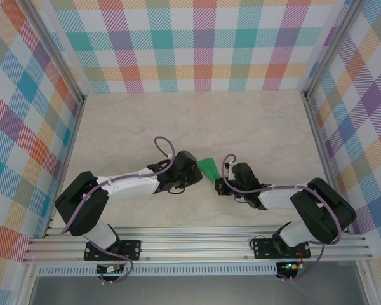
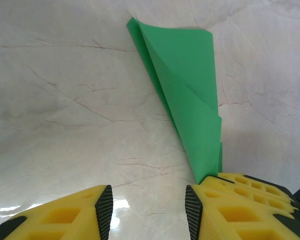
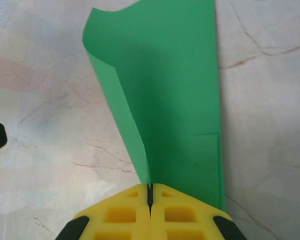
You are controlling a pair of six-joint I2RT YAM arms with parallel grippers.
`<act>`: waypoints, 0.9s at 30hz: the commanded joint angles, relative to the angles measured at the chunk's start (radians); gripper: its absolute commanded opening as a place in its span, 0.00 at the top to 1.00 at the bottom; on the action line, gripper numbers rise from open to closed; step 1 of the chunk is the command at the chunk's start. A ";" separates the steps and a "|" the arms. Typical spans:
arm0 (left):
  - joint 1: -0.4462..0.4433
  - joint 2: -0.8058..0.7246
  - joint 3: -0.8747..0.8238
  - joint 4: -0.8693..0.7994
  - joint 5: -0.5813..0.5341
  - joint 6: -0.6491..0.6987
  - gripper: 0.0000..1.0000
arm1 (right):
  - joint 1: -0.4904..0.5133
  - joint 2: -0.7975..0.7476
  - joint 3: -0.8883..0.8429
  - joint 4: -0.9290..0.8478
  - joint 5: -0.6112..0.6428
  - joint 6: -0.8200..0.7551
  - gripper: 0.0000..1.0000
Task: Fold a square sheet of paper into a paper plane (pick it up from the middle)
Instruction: Fold the wing for the fifth time at the center of the table.
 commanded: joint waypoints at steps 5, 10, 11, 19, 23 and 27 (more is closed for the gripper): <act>0.000 0.071 0.074 0.067 0.073 0.035 0.57 | -0.086 0.006 0.004 -0.031 -0.146 0.108 1.00; -0.001 0.134 0.115 0.139 0.134 0.055 0.65 | -0.143 0.019 0.011 -0.052 -0.224 0.172 1.00; -0.001 0.148 0.128 0.145 0.144 0.060 0.66 | -0.155 0.026 0.011 -0.049 -0.242 0.184 1.00; -0.002 0.260 0.216 0.167 0.148 0.100 0.68 | -0.200 0.035 0.036 -0.075 -0.326 0.217 0.98; -0.002 0.309 0.250 0.171 0.155 0.111 0.69 | -0.204 0.020 0.040 -0.102 -0.323 0.208 0.97; -0.002 0.332 0.258 0.182 0.152 0.109 0.68 | -0.205 -0.006 0.044 -0.139 -0.309 0.187 0.95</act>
